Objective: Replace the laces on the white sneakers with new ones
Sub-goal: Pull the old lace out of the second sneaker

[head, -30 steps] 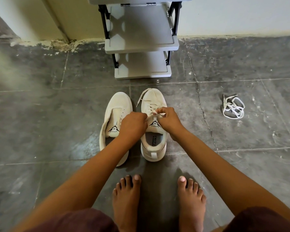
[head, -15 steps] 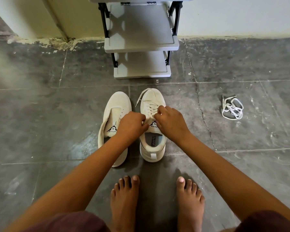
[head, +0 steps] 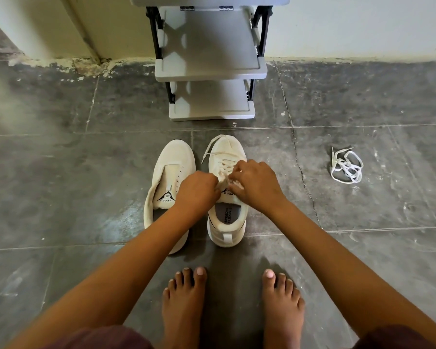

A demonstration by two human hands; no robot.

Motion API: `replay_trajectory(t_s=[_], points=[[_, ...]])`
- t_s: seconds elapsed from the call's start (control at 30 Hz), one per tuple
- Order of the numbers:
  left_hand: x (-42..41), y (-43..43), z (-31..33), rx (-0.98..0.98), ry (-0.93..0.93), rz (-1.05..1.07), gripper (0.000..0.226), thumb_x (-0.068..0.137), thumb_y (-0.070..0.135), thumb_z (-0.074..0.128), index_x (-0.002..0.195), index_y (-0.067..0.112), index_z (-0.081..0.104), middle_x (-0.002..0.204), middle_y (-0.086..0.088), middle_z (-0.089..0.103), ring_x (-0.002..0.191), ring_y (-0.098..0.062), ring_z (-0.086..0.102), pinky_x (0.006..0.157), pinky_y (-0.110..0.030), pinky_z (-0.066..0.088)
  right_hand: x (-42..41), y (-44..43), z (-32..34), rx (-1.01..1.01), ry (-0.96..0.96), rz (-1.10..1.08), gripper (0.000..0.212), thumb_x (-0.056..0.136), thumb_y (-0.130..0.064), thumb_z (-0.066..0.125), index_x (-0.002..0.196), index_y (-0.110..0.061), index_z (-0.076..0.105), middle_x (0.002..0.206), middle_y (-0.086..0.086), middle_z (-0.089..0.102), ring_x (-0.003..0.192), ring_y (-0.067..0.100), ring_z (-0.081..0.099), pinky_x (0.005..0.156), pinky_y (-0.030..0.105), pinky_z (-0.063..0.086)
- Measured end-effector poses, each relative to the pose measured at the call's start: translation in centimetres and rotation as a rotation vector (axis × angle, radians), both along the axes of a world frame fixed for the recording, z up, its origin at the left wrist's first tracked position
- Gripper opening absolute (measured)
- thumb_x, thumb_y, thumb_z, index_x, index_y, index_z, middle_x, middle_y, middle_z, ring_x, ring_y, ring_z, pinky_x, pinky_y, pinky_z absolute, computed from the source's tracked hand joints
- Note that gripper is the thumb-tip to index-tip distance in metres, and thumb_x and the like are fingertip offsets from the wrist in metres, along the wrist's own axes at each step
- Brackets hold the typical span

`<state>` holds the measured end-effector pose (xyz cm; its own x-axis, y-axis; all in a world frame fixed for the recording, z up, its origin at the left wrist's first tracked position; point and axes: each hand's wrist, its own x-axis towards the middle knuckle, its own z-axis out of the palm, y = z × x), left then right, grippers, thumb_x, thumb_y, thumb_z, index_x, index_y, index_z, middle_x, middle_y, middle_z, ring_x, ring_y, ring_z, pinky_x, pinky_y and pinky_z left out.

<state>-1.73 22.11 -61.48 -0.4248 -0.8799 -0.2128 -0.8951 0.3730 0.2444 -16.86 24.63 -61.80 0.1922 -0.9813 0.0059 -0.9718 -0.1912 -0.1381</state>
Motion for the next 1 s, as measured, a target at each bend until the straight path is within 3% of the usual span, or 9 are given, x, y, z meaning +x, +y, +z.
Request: replay_trajectory(t_s=[0.1,0.23,0.37,0.43,0.5,0.6,0.67,0.9,1.0], points=[[0.0,0.1,0.0,0.005,0.016,0.001,0.025,0.093,0.027,0.05,0.089,0.005,0.062,0.087,-0.012,0.062,0.08,-0.024,0.056,0.064,-0.03,0.038,0.0,0.6,-0.3,-0.047,0.112,0.076,0.03,0.095,-0.033,0.044,0.113,-0.018,0.065,0.114,0.001,0.058,0.1,0.02,0.054,0.072,0.028,0.034],[0.1,0.3,0.2,0.006,0.05,0.02,0.024,0.091,0.025,0.053,0.088,0.004,0.063,0.086,-0.014,0.063,0.082,-0.028,0.057,0.067,-0.035,0.04,0.9,0.2,0.1,-0.049,0.028,-0.031,0.027,0.095,-0.024,0.045,0.108,-0.016,0.067,0.109,0.001,0.059,0.095,0.021,0.056,0.067,0.027,0.032],[0.5,0.4,0.0,-0.003,0.098,0.053,0.022,0.09,0.024,0.055,0.084,0.004,0.063,0.082,-0.015,0.063,0.079,-0.029,0.057,0.063,-0.032,0.038,1.4,-1.1,1.5,-0.012,-0.633,-0.272,0.013,0.085,-0.024,0.067,0.091,-0.015,0.072,0.095,-0.003,0.065,0.091,0.014,0.059,0.072,0.026,0.038],[0.4,0.4,-0.1,0.002,0.118,0.054,0.022,0.089,0.024,0.055,0.082,0.004,0.062,0.081,-0.014,0.062,0.079,-0.029,0.057,0.064,-0.033,0.039,1.9,-1.3,1.9,-0.043,-0.835,-0.335,0.01,0.083,-0.023,0.069,0.088,-0.015,0.072,0.092,-0.004,0.064,0.087,0.012,0.061,0.073,0.027,0.042],[0.3,0.5,-0.1,0.006,0.123,0.046,0.022,0.09,0.024,0.055,0.082,0.005,0.062,0.079,-0.013,0.061,0.078,-0.029,0.057,0.064,-0.033,0.041,1.8,-1.2,1.6,-0.019,-0.746,-0.328,0.016,0.085,-0.027,0.067,0.096,-0.017,0.071,0.099,-0.003,0.064,0.092,0.014,0.06,0.073,0.027,0.041],[0.3,0.6,-0.2,0.002,0.137,0.07,0.024,0.09,0.025,0.054,0.077,0.005,0.06,0.075,-0.013,0.059,0.07,-0.025,0.051,0.06,-0.031,0.035,0.6,-0.4,0.4,0.106,-0.168,-0.149,0.038,0.086,-0.039,0.06,0.121,-0.023,0.061,0.12,0.001,0.056,0.109,0.021,0.051,0.081,0.033,0.039],[0.4,0.5,-0.3,0.002,0.136,0.093,0.024,0.09,0.024,0.054,0.078,0.005,0.061,0.077,-0.014,0.061,0.067,-0.022,0.048,0.061,-0.031,0.035,0.2,0.2,-0.3,0.091,0.004,-0.074,0.039,0.089,-0.039,0.055,0.125,-0.022,0.058,0.122,0.003,0.054,0.11,0.022,0.05,0.082,0.033,0.039],[0.1,0.5,-0.3,-0.007,0.088,0.052,0.023,0.091,0.025,0.053,0.085,0.005,0.062,0.085,-0.013,0.062,0.08,-0.027,0.057,0.066,-0.032,0.038,0.7,0.0,0.1,-0.084,-0.019,-0.022,0.024,0.093,-0.024,0.049,0.105,-0.013,0.066,0.106,0.003,0.059,0.095,0.022,0.056,0.068,0.027,0.032],[-0.1,0.4,-0.1,-0.006,0.078,0.035,0.023,0.09,0.023,0.053,0.074,0.007,0.053,0.08,-0.014,0.06,0.074,-0.026,0.053,0.063,-0.033,0.036,1.2,-0.2,1.7,-0.168,-0.524,-0.17,0.013,0.088,-0.019,0.062,0.09,-0.008,0.068,0.093,0.003,0.063,0.083,0.02,0.06,0.067,0.031,0.045]])
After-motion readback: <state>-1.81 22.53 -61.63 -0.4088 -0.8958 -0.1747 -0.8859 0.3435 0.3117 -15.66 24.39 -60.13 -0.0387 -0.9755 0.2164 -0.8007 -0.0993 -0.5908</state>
